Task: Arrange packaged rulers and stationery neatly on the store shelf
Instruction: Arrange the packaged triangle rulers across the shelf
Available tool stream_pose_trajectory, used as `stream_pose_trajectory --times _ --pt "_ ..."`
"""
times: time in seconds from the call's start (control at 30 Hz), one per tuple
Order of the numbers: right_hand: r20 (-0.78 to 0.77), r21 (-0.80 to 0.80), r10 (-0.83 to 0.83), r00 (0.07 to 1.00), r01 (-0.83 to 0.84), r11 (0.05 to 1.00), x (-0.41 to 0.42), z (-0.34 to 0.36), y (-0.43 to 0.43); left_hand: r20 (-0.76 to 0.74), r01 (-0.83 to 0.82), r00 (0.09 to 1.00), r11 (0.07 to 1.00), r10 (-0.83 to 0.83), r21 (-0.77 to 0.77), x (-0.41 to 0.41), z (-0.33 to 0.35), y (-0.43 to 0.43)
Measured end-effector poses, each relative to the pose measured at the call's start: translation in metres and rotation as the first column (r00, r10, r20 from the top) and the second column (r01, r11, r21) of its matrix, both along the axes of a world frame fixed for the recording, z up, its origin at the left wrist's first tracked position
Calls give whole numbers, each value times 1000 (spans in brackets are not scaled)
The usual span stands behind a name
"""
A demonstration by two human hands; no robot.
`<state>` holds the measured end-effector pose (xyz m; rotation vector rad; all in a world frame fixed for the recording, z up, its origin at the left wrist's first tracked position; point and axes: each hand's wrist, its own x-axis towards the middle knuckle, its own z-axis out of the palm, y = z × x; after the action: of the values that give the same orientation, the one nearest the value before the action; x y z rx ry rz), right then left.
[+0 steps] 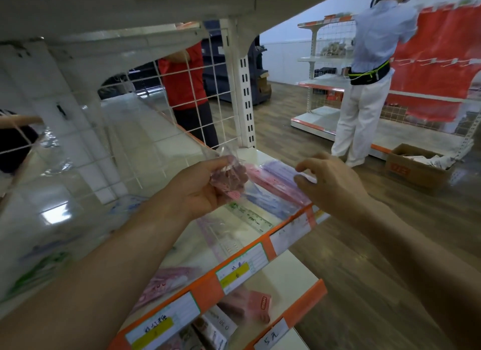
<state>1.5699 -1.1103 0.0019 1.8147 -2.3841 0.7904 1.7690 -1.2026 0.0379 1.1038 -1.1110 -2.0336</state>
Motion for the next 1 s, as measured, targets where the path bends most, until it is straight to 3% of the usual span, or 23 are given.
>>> stream_pose_trajectory --times 0.13,0.23,0.33,0.47,0.63,0.83,0.9,1.0 --pt "246 -146 246 938 -215 966 48 27 -10 -77 -91 993 996 89 -24 28 3 5" --pt "504 -164 379 776 -345 924 92 35 -21 -144 -134 982 990 126 -46 60 6 9" --pt "639 -118 442 629 -487 865 135 32 -33 -226 -237 948 971 223 -36 100 8 13" --pt "718 -77 474 510 -619 781 185 28 -50 -232 -336 919 941 320 -33 152 2 27" --pt "820 -119 449 355 -661 741 245 22 -59 -229 -464 868 884 440 -61 204 -15 43" --pt "845 -149 433 314 -638 755 286 6 -66 -300 -529 830 833 470 -161 241 -41 60" --pt "864 -222 435 253 -583 781 283 4 -75 -220 -519 851 825 476 -224 250 -48 66" --pt "836 -280 499 227 -606 744 277 -2 -81 -99 -489 871 836 481 -250 256 -55 72"
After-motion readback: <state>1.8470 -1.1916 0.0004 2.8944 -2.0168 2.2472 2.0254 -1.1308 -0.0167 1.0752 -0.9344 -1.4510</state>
